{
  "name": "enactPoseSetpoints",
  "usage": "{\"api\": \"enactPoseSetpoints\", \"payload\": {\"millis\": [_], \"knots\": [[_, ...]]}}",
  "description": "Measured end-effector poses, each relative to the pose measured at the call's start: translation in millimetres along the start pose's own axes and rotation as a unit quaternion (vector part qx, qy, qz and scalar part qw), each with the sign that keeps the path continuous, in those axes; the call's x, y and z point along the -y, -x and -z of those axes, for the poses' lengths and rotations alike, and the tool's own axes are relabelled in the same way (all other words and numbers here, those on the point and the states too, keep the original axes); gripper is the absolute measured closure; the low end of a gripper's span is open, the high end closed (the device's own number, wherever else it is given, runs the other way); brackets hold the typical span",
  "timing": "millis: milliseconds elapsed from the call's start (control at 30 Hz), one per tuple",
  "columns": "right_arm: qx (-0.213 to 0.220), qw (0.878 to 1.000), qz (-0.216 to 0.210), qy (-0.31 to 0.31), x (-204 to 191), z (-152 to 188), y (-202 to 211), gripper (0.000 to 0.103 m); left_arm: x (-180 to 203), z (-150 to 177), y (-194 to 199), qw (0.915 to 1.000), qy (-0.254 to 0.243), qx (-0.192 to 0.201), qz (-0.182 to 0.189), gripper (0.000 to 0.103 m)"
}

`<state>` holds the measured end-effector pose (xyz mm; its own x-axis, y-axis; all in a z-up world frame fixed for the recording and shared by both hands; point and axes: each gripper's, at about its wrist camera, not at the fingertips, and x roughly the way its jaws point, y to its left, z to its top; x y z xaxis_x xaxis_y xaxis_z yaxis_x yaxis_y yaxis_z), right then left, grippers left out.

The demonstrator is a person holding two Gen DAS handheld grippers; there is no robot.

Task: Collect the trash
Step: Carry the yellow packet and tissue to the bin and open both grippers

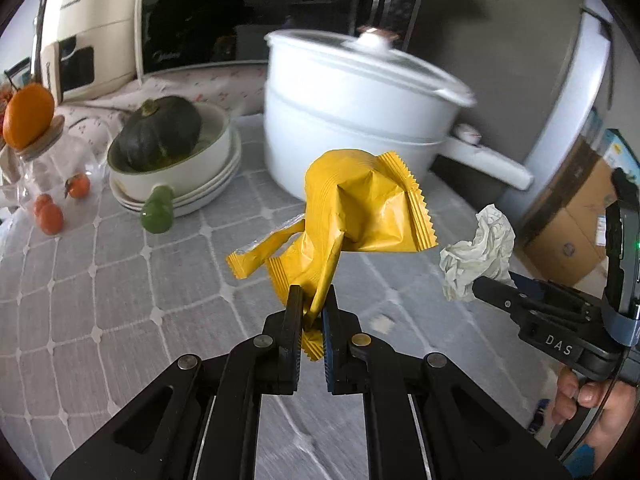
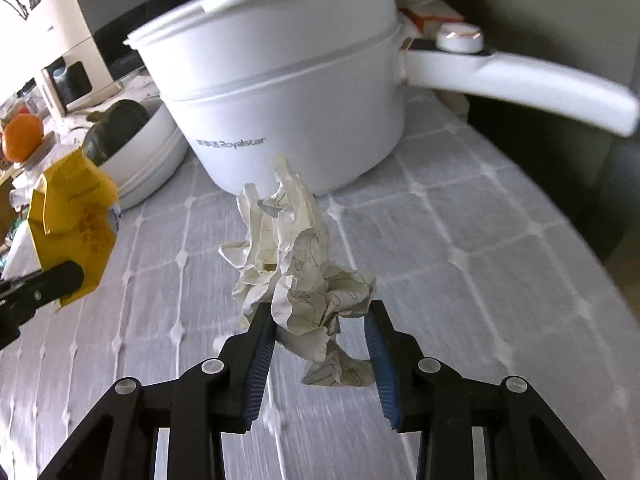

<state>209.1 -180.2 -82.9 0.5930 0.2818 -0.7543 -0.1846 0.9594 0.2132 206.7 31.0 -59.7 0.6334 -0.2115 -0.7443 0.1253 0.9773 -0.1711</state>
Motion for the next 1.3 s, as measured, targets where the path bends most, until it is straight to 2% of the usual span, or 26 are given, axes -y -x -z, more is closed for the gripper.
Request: {"api": "enactPoseSetpoints", "payload": {"millis": [300,567,733,933,1133,1300], "knots": [[-0.014,0.999,0.030,-0.011,24,26,79,0.062,41,19,51,0.9976,-0.030,0.014,0.060,0.094],[-0.034,0.996,0.078,-0.035,63,73,146,0.062,84,52,84,0.9918,-0.060,-0.004,0.113,0.094],[-0.052,0.992,0.098,-0.058,88,104,172,0.062,129,78,98,0.9820,-0.112,-0.020,0.151,0.094],[-0.075,0.986,0.112,-0.101,119,141,192,0.062,185,115,91,0.9660,-0.167,-0.065,0.186,0.094],[-0.091,0.977,0.114,-0.155,145,170,205,0.061,240,154,69,0.9488,-0.218,-0.111,0.200,0.094],[-0.105,0.970,0.120,-0.182,157,179,207,0.061,268,174,37,0.9412,-0.235,-0.147,0.193,0.094]]}}
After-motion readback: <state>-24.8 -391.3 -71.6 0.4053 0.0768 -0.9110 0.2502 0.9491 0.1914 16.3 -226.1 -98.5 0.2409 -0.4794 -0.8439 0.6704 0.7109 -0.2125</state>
